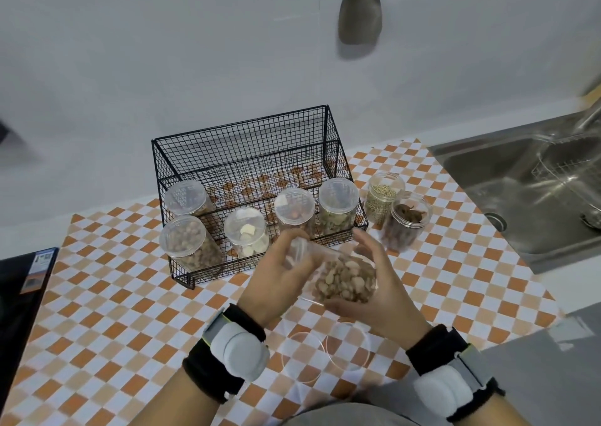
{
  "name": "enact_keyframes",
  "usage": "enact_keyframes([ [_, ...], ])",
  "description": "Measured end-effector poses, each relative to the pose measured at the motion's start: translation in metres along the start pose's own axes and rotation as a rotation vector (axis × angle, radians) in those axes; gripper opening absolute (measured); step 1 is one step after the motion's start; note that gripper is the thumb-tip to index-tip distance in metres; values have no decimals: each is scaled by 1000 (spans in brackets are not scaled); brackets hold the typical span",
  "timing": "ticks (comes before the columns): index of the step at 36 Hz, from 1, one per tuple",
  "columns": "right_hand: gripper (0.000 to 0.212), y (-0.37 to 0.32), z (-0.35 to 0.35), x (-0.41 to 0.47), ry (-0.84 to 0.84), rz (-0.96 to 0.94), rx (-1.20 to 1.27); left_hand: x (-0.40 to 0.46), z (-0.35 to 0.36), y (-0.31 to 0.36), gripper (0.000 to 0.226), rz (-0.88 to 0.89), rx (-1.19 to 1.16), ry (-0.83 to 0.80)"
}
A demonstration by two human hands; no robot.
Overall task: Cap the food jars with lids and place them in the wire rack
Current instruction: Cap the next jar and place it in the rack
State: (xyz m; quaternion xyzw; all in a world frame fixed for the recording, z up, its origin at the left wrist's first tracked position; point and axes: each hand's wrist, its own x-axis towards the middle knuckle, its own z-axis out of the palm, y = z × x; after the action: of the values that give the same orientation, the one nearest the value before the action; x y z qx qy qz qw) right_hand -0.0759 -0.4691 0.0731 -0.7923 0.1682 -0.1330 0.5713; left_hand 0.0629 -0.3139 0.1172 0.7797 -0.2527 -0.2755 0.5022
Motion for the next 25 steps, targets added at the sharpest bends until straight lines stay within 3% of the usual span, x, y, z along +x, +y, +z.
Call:
enact_keyframes([
  [4, 106, 3, -5, 3, -80, 91, 309, 4, -8, 0, 45, -33, -86, 26],
  [9, 80, 2, 1, 5, -66, 116, 431, 5, -14, 2, 49, -41, -64, -1],
  [13, 80, 1, 4, 5, -57, 130, 477, 6, -19, 3, 45, -50, -64, -33],
  [17, 75, -5, 5, 4, -69, 172, 517, 4, -21, 7, 22, -31, -67, -28],
  [20, 70, -10, 6, 4, -68, 198, 549, 2, -21, 8, 25, -10, -66, -42],
  [25, 86, -17, 8, 4, -83, 271, 624, -3, -21, 10, 25, 42, -46, -44],
])
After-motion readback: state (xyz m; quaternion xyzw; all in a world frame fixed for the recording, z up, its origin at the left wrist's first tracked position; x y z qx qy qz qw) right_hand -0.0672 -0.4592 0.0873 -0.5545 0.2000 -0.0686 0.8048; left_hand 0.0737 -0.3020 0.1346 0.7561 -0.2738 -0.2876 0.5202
